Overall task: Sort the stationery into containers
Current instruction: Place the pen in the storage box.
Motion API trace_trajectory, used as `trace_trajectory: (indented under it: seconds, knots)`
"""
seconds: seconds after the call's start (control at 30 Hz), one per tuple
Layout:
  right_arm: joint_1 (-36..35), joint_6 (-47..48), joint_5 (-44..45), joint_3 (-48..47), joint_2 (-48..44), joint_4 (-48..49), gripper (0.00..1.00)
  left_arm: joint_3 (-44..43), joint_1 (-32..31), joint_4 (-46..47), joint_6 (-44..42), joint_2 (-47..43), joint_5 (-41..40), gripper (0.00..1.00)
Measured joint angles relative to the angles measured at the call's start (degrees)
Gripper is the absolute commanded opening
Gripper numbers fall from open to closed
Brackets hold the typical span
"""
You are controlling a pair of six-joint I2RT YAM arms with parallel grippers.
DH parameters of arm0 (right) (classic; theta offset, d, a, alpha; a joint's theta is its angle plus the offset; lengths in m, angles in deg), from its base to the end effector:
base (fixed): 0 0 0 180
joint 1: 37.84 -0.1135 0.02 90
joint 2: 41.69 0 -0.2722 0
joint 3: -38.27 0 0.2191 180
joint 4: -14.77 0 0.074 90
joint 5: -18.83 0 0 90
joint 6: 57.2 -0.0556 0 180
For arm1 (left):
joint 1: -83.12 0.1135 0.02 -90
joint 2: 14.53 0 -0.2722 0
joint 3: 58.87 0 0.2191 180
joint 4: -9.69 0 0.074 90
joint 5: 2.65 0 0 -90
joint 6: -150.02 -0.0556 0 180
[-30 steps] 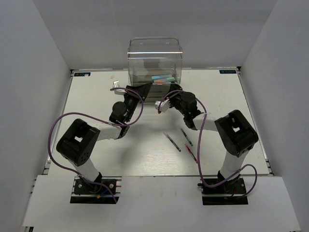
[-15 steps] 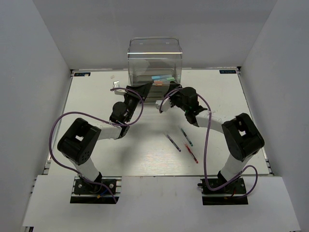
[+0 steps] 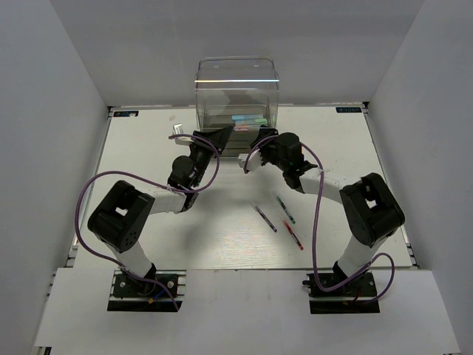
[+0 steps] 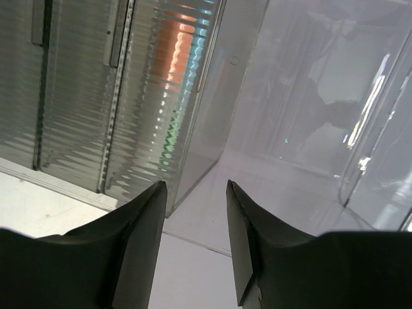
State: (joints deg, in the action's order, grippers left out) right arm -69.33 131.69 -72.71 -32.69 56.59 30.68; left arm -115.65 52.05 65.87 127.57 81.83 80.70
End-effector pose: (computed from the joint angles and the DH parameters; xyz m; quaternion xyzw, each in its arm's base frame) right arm 0.3240 0.2002 0.2567 -0.7060 0.3170 -0.3427 0.5326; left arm 0.2970 -0.1714 0.2813 -0.2309 0.5521 -0.5843 0.5481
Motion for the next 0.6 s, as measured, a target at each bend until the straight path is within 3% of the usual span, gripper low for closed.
trace_trajectory:
  seconds: [0.2, 0.47, 0.6]
  knots:
    - [0.02, -5.38, -3.28, 0.68, -2.56, -1.79, 0.48, 0.00, 0.00, 0.02, 0.00, 0.00, 0.00, 0.44]
    - [1.11, -16.09, -19.32, 2.67, -20.63, -18.40, 0.47, 0.00, -0.02, -0.31, 0.02, 0.00, -0.11, 0.46]
    - [1.18, -23.82, -23.30, 3.23, -22.40, -25.64, 0.44, 0.02, -0.04, -2.82, 0.02, 0.00, -0.90, 0.47]
